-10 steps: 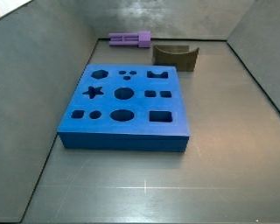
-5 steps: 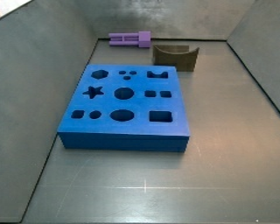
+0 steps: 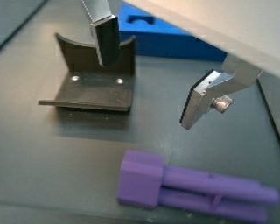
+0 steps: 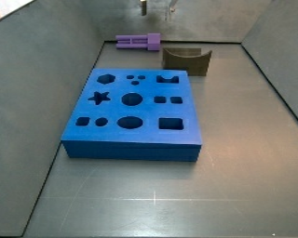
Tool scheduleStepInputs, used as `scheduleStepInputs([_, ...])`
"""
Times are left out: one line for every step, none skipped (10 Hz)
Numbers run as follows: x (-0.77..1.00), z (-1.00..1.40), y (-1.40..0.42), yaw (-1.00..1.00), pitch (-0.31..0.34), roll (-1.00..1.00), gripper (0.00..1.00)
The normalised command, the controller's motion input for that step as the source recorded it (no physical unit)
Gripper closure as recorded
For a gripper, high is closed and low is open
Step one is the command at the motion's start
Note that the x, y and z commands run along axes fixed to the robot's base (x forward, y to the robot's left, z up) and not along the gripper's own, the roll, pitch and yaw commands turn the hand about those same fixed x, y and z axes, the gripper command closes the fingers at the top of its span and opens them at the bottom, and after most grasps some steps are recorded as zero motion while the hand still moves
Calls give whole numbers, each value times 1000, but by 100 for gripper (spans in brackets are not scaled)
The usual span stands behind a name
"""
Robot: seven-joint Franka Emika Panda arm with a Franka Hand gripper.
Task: Pick up the 3 prong object. Move up. Rotate the 3 prong object. Place the 3 prong object on the fixture. Regrasp the 3 prong object. Move to above the board. Insert the 3 prong object.
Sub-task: Pick up the 3 prong object.
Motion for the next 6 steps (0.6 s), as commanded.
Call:
scheduleStepInputs([100,-249,86,-811,-304,-103,0])
scheduleStepInputs([80,-177,189,-711,-321,-80,0])
scheduleStepInputs([0,-180,569,-326,-261,-64,0])
scheduleStepInputs([-86,-197,940,0,-196,-51,0])
scheduleStepInputs([0,-189,774,-91,-170,-110,0])
scheduleStepInputs([286,-180,180,-760,-184,-121,0])
